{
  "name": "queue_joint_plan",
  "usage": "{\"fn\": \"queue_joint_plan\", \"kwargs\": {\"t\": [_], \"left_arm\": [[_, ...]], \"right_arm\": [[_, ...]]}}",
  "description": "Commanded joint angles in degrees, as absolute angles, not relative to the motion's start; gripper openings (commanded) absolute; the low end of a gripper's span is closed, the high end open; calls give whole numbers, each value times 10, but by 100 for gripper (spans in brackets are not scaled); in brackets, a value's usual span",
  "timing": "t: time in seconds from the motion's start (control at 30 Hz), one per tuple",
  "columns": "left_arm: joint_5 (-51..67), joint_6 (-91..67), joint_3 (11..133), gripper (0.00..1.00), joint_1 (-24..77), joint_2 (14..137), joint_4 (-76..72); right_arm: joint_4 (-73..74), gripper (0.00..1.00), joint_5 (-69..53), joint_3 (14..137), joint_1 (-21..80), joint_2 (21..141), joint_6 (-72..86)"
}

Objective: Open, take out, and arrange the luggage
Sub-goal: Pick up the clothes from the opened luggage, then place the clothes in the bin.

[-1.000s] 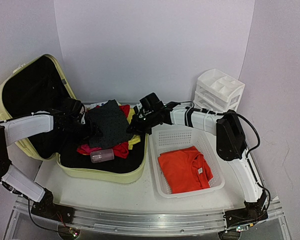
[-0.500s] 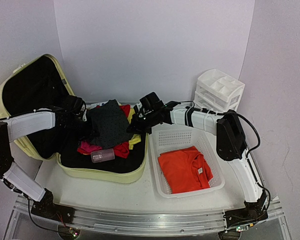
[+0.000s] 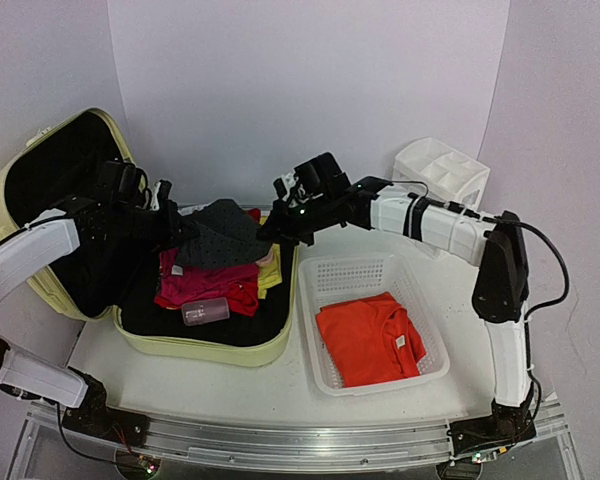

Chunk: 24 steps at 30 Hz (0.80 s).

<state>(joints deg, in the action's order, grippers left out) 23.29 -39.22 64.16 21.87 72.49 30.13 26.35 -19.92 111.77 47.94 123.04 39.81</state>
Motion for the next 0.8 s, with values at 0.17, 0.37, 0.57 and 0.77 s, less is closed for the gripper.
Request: {"fn": "queue_joint_plan", "kwargs": {"t": [0.17, 0.37, 0.57, 0.77], "left_arm": [[241, -437, 680, 0, 290, 756, 206], [227, -459, 722, 0, 390, 857, 129], [213, -438, 820, 0, 463, 978, 124], [215, -430, 872, 0, 498, 1047, 122]], "right_arm": [[272, 0, -177, 1038, 441, 1095, 407], [320, 0, -156, 952, 409, 1014, 387], [363, 0, -110, 840, 379, 910, 370], [424, 0, -79, 759, 373, 828, 357]]}}
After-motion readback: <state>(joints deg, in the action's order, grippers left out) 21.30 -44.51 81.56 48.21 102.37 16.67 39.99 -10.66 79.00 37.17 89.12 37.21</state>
